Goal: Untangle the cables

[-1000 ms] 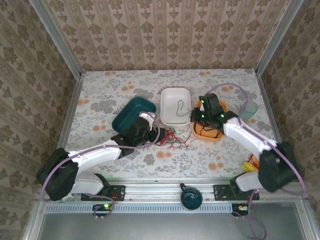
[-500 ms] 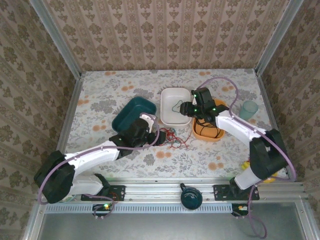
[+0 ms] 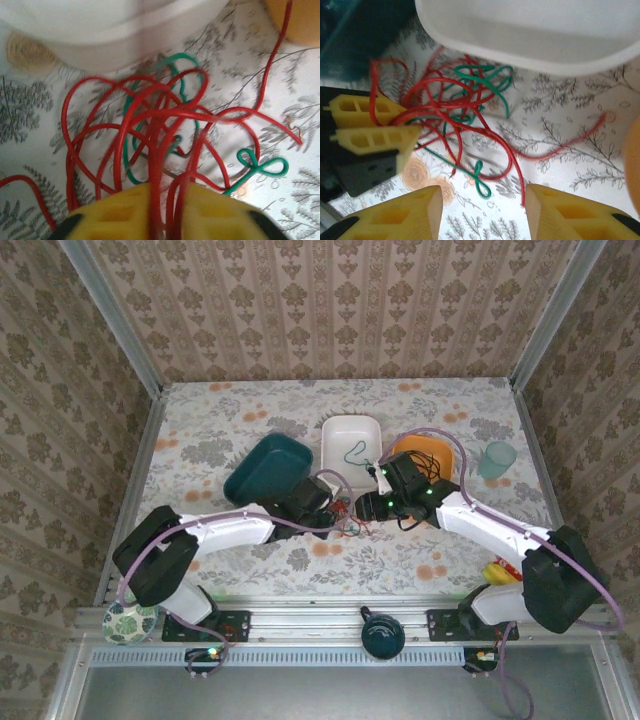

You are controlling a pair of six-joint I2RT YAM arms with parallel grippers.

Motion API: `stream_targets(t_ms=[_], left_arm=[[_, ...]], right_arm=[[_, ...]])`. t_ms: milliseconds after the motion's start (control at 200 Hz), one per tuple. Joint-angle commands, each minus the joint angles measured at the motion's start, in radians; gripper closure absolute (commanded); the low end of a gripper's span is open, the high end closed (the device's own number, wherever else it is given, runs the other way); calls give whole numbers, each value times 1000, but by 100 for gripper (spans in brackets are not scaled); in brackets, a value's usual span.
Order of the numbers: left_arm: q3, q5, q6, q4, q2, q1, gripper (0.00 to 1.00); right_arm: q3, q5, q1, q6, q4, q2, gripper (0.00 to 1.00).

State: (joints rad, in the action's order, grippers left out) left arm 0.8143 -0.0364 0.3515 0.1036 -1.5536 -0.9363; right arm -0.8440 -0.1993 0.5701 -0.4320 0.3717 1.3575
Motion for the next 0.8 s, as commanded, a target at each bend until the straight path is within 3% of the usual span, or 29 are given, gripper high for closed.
stream_targets(t_ms=[0, 150, 455, 795], left_arm=[[-8, 1, -22, 58, 1, -15, 93], [-81, 48, -16, 36, 42, -23, 100], [-130, 35, 17, 26, 56, -24, 100], [-104, 33, 21, 8, 24, -24, 100]], right_arm=[[-2, -35, 3, 22, 22, 26, 53], [-33, -65, 9, 34, 7, 113, 53], [-85, -137, 63, 99, 35, 219, 55], [-73, -104, 120, 147, 60, 262, 57]])
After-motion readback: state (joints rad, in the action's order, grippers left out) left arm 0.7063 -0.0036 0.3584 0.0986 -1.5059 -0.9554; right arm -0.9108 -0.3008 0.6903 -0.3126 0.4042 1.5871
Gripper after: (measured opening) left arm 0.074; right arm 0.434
